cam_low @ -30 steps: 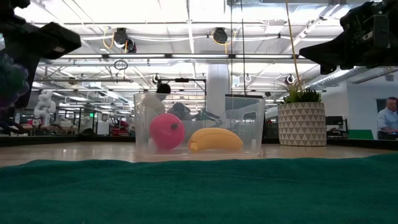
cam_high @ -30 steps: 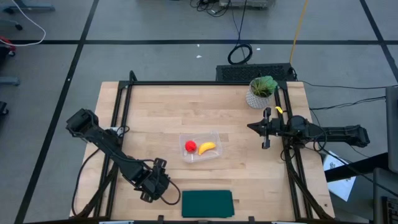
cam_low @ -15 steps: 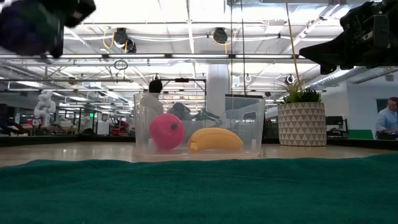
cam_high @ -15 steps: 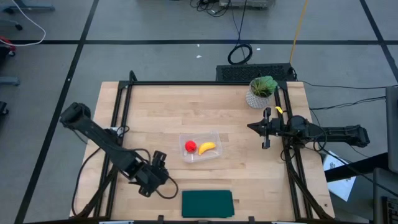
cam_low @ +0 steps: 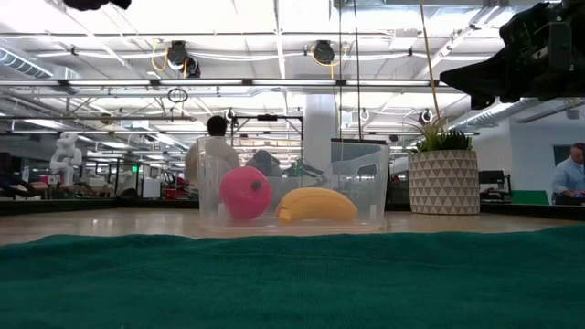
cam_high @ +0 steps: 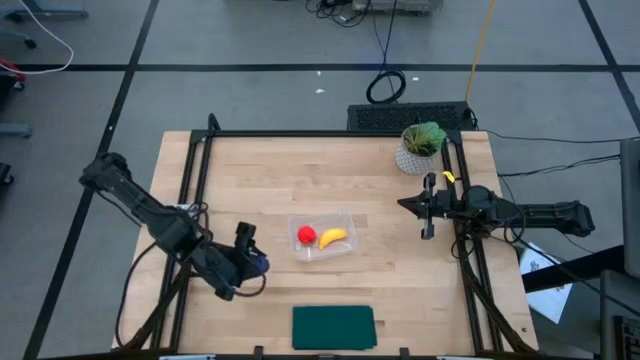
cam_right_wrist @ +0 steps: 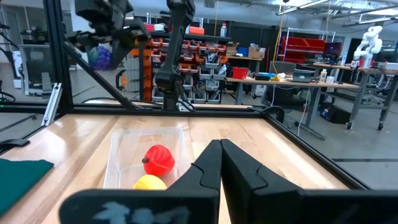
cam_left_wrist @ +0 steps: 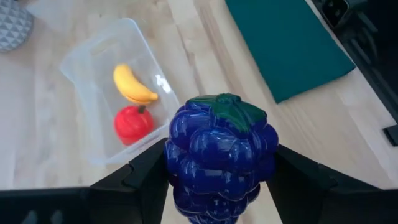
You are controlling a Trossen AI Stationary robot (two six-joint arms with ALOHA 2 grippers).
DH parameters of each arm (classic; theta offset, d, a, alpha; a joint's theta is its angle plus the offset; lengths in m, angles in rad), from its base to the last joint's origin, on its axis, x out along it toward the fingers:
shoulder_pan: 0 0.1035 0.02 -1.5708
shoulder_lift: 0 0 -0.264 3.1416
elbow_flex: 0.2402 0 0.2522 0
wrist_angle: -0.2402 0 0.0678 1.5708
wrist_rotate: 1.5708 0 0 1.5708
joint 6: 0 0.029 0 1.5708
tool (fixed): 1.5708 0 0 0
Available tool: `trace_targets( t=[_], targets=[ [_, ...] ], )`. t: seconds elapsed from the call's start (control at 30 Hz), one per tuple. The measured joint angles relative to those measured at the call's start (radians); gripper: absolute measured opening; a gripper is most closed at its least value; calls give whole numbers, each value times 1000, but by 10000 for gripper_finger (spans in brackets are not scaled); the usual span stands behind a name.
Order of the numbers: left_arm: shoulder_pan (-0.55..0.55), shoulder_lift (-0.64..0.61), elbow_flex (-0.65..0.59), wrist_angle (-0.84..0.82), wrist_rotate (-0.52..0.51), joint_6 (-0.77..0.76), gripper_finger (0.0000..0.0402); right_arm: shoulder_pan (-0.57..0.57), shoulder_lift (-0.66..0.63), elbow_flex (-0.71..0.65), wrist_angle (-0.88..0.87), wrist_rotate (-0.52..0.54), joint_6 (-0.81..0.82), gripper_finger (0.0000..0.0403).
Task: Pick and placing Produce into tupperware
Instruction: Put the purple grapes into the transparent bin
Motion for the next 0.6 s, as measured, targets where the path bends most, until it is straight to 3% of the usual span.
trace_targets(
  t=[0.4,0.6],
  targets=[
    [82,-65,0,0,-1,95,230,0,0,0,-1,0,-1,0],
    [126,-115,-1,73,53,201,230,0,0,0,-1,0,-2,0]
  ],
)
